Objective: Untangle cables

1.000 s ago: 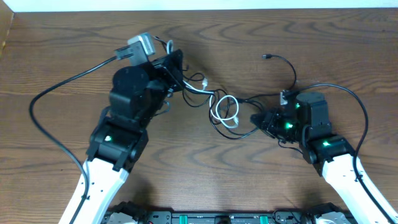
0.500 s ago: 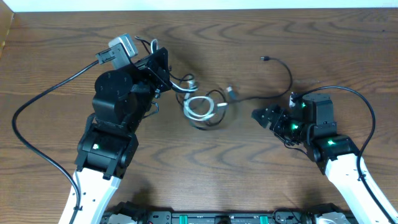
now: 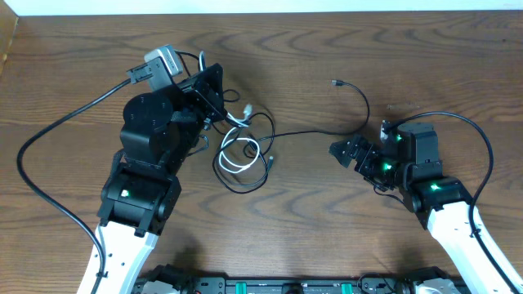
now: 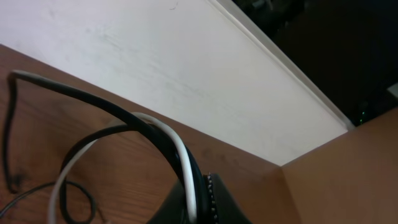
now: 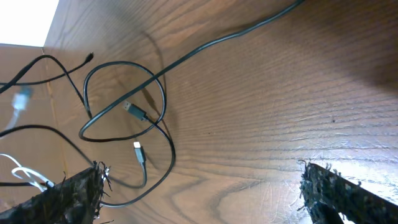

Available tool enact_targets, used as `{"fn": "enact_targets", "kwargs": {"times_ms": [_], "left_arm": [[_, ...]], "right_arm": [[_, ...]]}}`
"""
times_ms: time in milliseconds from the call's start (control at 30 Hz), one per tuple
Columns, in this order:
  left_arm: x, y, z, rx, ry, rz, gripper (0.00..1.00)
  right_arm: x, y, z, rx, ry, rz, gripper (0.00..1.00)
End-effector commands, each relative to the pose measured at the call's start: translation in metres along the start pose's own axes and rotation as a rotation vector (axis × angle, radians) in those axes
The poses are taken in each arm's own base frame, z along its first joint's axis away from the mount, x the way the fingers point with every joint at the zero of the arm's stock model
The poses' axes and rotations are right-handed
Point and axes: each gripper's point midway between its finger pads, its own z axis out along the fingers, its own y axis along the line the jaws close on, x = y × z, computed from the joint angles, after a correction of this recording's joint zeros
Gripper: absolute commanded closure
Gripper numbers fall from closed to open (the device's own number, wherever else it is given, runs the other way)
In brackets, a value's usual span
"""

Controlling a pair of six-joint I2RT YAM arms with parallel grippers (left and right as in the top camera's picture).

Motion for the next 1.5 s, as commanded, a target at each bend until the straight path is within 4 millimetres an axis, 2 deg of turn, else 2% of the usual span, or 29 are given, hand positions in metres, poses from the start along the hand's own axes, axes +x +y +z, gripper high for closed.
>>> {"fn": "enact_targets", "kwargs": {"times_ms": [0, 167, 333, 367, 400, 433, 467, 500, 567, 700, 900, 1033, 1367, 1467], "left_arm": [[-0.005, -0.006, -0.006, 0.025, -0.012, 0.108, 0.92], [0.006, 0.004, 0.001, -0.008, 0.032, 0.239, 0.92], [0.039, 0.035, 0.018, -0.103, 0.170, 0.239, 0.92], [0.048, 0.045, 0.023, -0.130, 0.209, 0.234, 0.87], [0.057, 0.053, 0.027, -0.154, 0.243, 0.230, 0.71], [0.066, 0.061, 0.031, -0.178, 0.279, 0.225, 0.43], [0.076, 0.071, 0.035, -0.205, 0.319, 0.220, 0.19], [0.085, 0.079, 0.038, -0.228, 0.352, 0.216, 0.16], [0.103, 0.096, 0.042, -0.279, 0.423, 0.207, 0.15], [0.123, 0.115, 0.048, -0.334, 0.496, 0.198, 0.15], [0.119, 0.117, 0.045, -0.353, 0.482, 0.209, 0.15], [0.107, 0.117, 0.028, -0.392, 0.452, 0.232, 0.14], [0.072, 0.140, -0.052, -0.648, 0.356, 0.314, 0.14], [0.072, 0.142, -0.055, -0.663, 0.357, 0.319, 0.14]], "right_arm": [[-0.004, 0.000, -0.001, 0.006, -0.015, -0.038, 0.01], [-0.006, -0.002, -0.001, 0.016, -0.024, -0.040, 0.01], [-0.006, -0.002, -0.001, 0.018, -0.027, -0.040, 0.01], [-0.006, -0.002, -0.001, 0.018, -0.027, -0.040, 0.01], [-0.006, -0.002, -0.001, 0.019, -0.028, -0.040, 0.01], [-0.006, -0.002, -0.001, 0.020, -0.029, -0.040, 0.01], [-0.006, -0.002, -0.001, 0.020, -0.029, -0.041, 0.01], [-0.006, -0.003, -0.001, 0.021, -0.029, -0.040, 0.01], [-0.007, -0.003, -0.001, 0.021, -0.030, -0.041, 0.01], [-0.007, -0.003, -0.001, 0.023, -0.032, -0.040, 0.01], [-0.007, -0.003, -0.001, 0.023, -0.032, -0.041, 0.01], [-0.007, -0.003, -0.001, 0.026, -0.034, -0.048, 0.01], [-0.008, -0.004, -0.002, 0.030, -0.040, -0.048, 0.01], [-0.008, -0.004, -0.001, 0.030, -0.039, -0.049, 0.01]]}}
